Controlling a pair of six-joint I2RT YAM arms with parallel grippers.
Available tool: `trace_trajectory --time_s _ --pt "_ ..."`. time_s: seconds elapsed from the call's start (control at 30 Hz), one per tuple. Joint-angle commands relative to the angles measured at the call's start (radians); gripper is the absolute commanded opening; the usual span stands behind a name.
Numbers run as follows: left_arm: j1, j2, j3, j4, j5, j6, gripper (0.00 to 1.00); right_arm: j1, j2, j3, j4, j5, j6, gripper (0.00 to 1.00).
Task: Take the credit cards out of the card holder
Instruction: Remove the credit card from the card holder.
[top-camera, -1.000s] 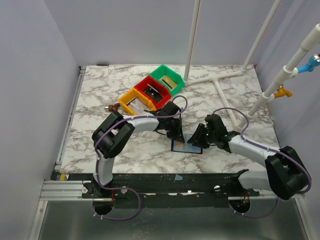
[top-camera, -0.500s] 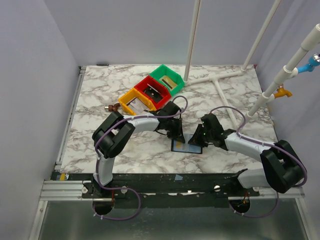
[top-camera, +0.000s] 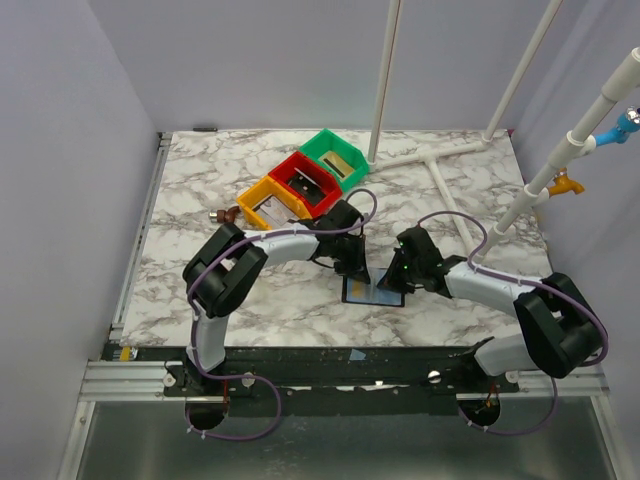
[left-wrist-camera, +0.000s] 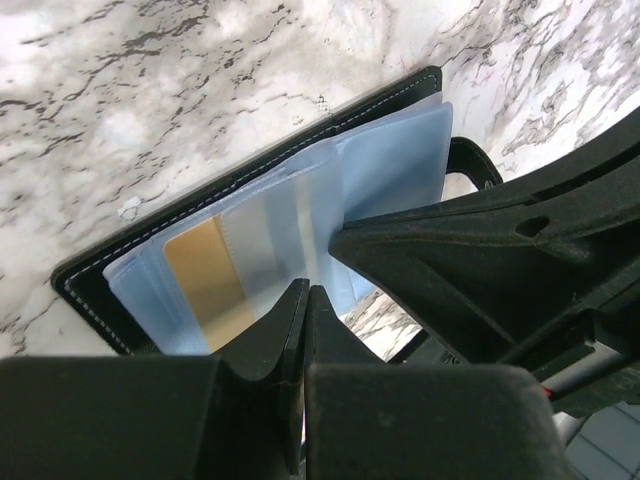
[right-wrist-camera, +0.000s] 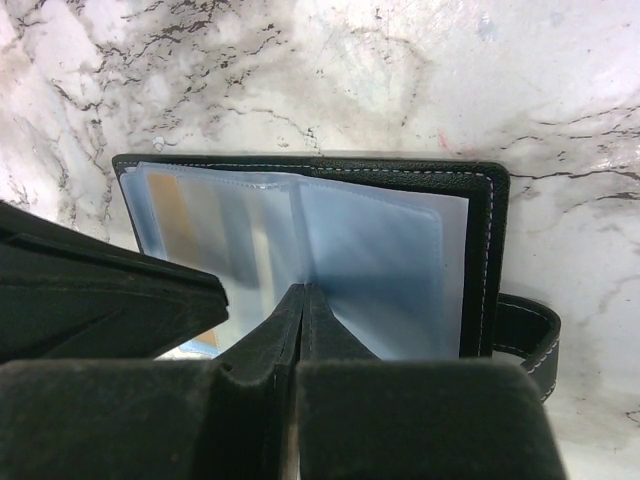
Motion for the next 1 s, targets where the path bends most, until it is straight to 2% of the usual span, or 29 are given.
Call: trace_trajectory --time_s 0.0,0.2,0.97 --pt "0.015 -0.087 -0.003 -0.053 -0.085 0.04 0.0 0.008 0.035 0.003 -0.045 0.061 -0.012 0.01" --pt "0.058 -0.107 -0.042 -0.066 -0.108 0.077 0.0 0.007 0.047 -0.009 -0.034 0.06 -0.006 0.01" --pt "0.046 0.021 0.003 -0.045 -0.084 0.073 0.0 0.008 0.057 -0.038 -0.015 0.052 0.004 0.01"
